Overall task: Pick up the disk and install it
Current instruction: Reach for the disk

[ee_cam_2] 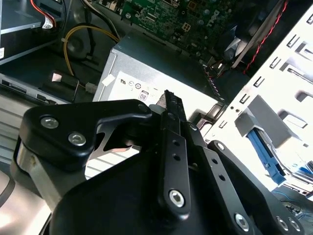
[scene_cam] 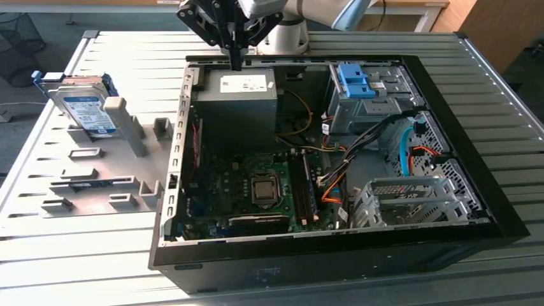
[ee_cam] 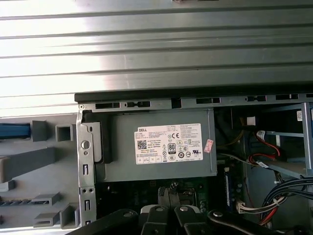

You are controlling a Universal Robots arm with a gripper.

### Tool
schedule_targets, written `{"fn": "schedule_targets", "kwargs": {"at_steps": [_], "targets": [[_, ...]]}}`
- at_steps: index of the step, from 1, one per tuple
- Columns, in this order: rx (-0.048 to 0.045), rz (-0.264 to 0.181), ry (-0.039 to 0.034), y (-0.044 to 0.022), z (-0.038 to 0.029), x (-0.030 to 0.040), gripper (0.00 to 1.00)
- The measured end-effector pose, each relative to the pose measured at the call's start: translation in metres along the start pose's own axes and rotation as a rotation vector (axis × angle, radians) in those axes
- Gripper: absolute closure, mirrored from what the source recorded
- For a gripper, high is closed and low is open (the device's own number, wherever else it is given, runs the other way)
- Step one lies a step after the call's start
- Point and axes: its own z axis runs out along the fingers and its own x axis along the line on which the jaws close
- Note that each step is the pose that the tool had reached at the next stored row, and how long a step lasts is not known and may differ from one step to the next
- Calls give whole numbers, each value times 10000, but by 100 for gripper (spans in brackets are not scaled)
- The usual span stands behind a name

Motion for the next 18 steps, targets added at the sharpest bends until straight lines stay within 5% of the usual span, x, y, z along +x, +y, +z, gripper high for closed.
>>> {"fn": "schedule_targets", "kwargs": {"at_steps": [5, 7, 18], "targets": [[0, 1, 0, -1, 0, 16, 89], [0, 1, 0, -8, -2, 112, 89], [0, 0, 0, -10, -2, 135, 89]]}}
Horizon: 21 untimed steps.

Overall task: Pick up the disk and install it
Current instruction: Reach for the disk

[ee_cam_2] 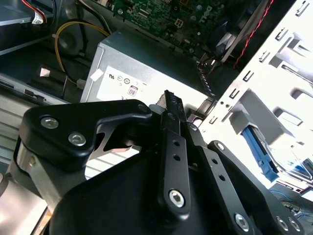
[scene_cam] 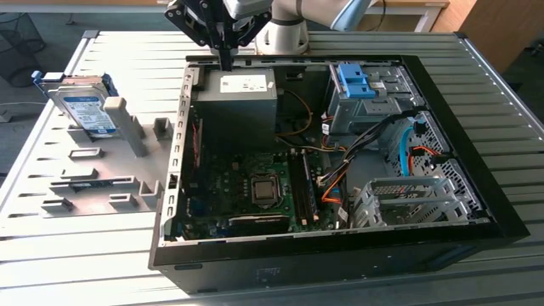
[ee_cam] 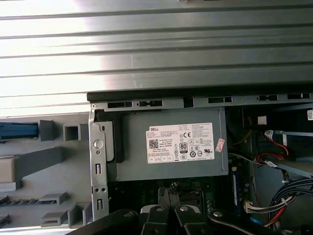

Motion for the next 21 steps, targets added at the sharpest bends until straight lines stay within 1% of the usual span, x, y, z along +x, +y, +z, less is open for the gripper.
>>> {"fn": "schedule_targets", "kwargs": {"at_steps": [21], "targets": [[0, 0, 0, -4, -1, 59, 89]]}}
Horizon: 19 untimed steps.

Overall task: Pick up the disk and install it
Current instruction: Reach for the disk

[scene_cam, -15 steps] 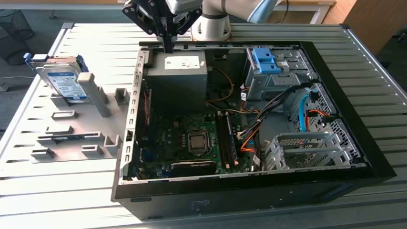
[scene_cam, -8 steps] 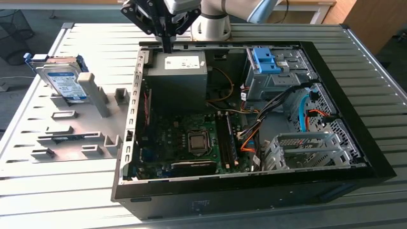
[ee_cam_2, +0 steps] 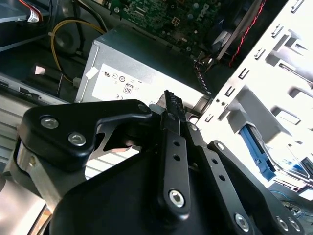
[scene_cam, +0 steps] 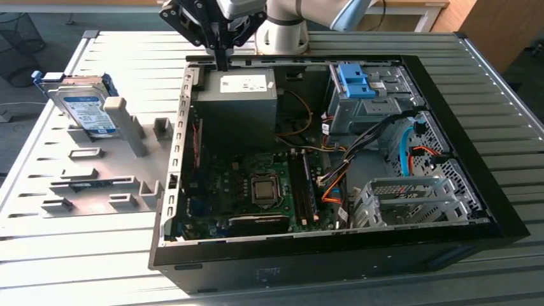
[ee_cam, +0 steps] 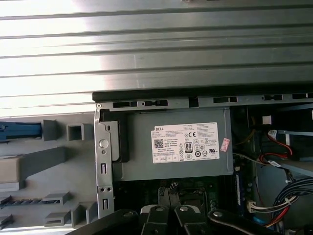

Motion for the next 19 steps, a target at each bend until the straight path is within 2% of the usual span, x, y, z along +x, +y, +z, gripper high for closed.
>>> {"fn": "schedule_targets", "kwargs": {"at_steps": [19], "targets": [[0, 0, 0, -3, 0, 40, 89]]}}
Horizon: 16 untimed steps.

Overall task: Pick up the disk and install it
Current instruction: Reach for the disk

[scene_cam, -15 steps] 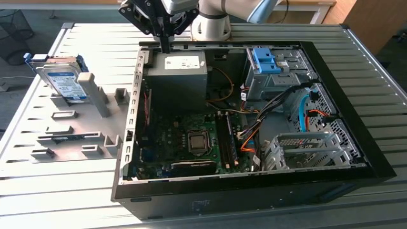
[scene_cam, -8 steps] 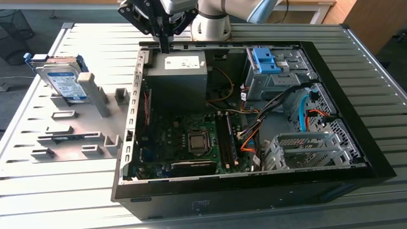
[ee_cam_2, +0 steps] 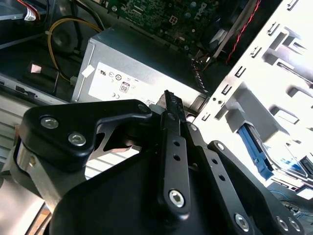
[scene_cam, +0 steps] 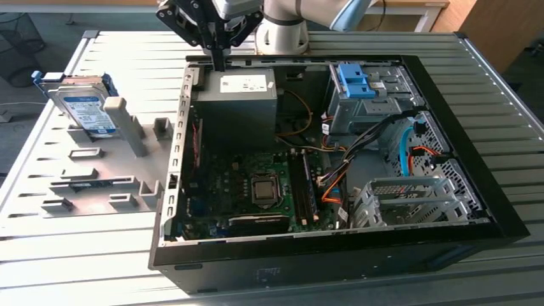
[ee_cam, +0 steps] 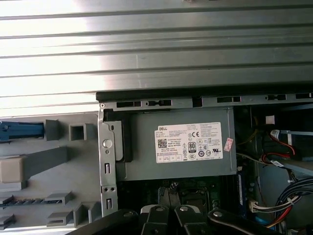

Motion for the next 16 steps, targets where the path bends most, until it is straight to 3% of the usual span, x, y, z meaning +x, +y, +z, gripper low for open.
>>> {"fn": "schedule_targets", "kwargs": {"at_steps": [16], "targets": [[0, 0, 0, -4, 0, 45, 89]]}}
